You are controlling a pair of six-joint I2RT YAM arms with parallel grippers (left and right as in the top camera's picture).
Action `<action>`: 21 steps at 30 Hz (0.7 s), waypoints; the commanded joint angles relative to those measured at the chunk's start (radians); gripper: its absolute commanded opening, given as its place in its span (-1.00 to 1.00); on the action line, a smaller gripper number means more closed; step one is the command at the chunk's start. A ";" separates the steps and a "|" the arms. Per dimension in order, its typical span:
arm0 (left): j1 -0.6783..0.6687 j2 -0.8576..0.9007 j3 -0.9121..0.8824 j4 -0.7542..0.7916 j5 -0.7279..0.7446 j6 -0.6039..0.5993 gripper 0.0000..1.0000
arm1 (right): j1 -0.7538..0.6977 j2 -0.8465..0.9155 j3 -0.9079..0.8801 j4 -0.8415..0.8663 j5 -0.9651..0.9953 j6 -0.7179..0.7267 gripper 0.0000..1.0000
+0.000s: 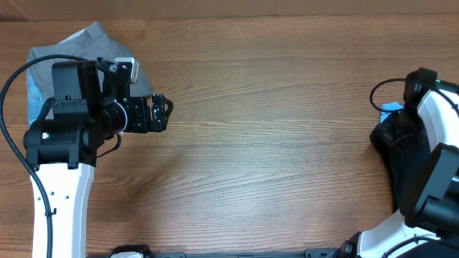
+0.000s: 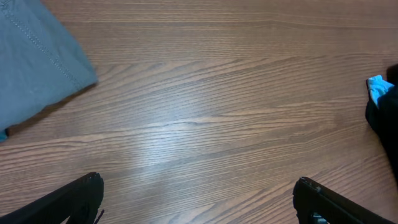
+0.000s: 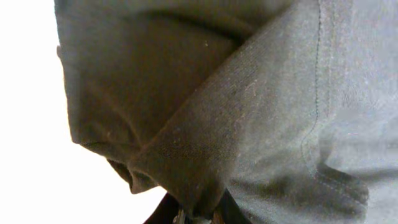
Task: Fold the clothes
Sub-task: 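Grasp the black t-shirt on the right pile with the right gripper, then drag the black t-shirt leftward onto the table center with the right gripper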
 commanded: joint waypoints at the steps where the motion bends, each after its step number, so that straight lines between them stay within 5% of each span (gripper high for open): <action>1: 0.005 0.005 0.024 0.004 0.010 -0.009 1.00 | -0.002 -0.039 0.063 0.012 -0.036 -0.032 -0.84; 10: 0.005 0.005 0.024 0.003 0.010 -0.009 1.00 | -0.054 -0.039 0.064 -0.010 -0.045 -0.034 -0.49; 15: 0.005 0.005 0.024 0.003 0.011 -0.009 1.00 | -0.057 -0.038 0.061 -0.006 -0.044 -0.034 -0.82; 21: 0.005 0.005 0.024 0.003 0.010 -0.009 1.00 | -0.076 -0.039 0.061 0.021 -0.097 -0.040 -0.92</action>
